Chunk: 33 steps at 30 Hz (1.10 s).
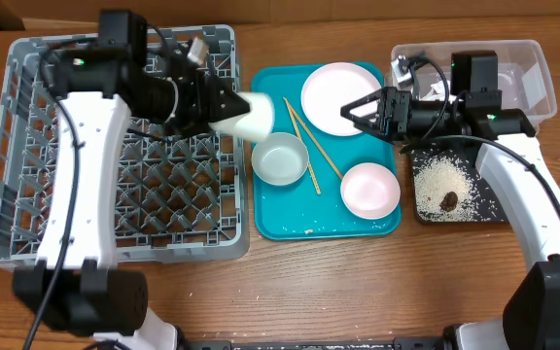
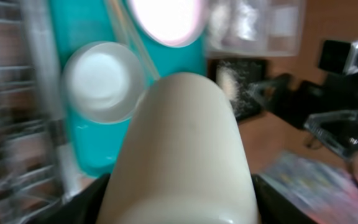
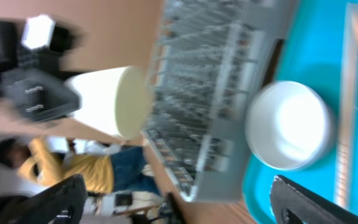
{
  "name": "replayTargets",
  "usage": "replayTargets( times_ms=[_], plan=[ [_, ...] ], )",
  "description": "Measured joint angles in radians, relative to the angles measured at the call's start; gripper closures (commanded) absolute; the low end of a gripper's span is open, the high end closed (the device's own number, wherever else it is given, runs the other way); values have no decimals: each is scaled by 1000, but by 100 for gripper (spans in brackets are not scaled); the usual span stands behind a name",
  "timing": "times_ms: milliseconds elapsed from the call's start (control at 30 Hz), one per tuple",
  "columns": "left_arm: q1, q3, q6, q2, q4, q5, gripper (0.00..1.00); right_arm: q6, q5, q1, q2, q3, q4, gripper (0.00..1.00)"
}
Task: Sort waste into correct bins and load items into the dishwasher
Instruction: 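Carry the white cup with left gripper into the rack and release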
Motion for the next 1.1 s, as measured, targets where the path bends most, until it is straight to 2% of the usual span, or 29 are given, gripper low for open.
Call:
replayTargets(
  times_ms=[200,367,600,767,1100],
  plan=[
    [-56,106,-82,-140,-224,-419,60,-100,129,1,2,0,-107,0],
    [-135,101,-148,-160,-281,-600,59,-128,197,1,2,0,-117,0],
    [-242,-59,-206,-154,-277,-692,58,-171,225,1,2,0,-146,0],
    [-265,-220,-277,-150,-255,-733,58,-212,235,1,2,0,-176,0],
    [-265,-489,-309,-145,-16,-741,51,-230,245,1,2,0,-184,0]
  ],
)
